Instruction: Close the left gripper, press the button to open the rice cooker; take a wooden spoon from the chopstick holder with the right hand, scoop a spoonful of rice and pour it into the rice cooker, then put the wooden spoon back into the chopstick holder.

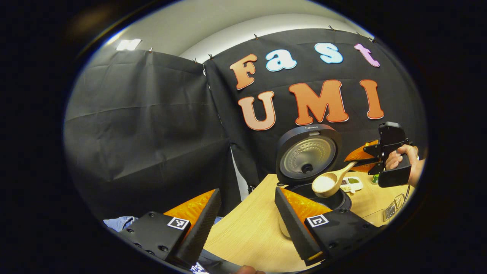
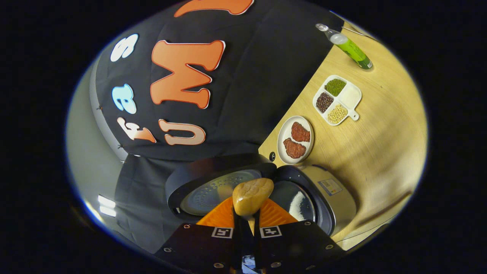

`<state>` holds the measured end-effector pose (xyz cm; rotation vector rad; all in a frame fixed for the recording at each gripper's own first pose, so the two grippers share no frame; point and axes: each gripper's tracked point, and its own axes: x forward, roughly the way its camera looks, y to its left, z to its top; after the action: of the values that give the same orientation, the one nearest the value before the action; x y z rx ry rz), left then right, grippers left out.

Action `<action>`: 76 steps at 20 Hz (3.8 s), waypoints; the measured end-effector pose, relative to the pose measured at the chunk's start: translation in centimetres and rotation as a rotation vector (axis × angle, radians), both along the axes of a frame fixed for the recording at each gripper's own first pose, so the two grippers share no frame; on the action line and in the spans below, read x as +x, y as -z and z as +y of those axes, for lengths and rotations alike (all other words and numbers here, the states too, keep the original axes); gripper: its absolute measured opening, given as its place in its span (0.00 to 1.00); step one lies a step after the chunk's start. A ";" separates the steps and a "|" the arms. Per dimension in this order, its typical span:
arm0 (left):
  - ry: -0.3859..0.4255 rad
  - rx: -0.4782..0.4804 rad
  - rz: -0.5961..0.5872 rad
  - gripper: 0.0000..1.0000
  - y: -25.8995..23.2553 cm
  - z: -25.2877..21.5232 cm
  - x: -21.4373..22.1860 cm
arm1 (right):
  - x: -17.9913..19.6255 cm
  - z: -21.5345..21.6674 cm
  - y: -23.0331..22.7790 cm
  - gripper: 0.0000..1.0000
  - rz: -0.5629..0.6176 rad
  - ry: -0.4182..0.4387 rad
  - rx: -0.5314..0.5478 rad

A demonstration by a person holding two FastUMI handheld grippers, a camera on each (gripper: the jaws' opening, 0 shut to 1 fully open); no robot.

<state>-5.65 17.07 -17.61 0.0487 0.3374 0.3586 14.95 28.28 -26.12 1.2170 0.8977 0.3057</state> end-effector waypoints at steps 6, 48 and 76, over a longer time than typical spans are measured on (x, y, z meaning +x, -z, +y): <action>0.007 0.016 -0.003 0.88 -0.3 0.2 0.2 | 1.1 0.1 0.1 0.12 -0.095 -0.034 -0.199; 0.014 0.035 0.024 0.88 0.1 1.6 -0.8 | 0.4 5.9 -3.8 0.12 -0.560 -0.296 -0.716; 0.002 0.023 0.039 0.88 1.5 2.5 -0.9 | -3.8 10.0 -5.0 0.12 -0.966 -0.543 -0.966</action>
<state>-6.56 19.56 -19.08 0.0785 0.3713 0.3597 11.18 38.28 -21.15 -0.1425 0.3742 0.7063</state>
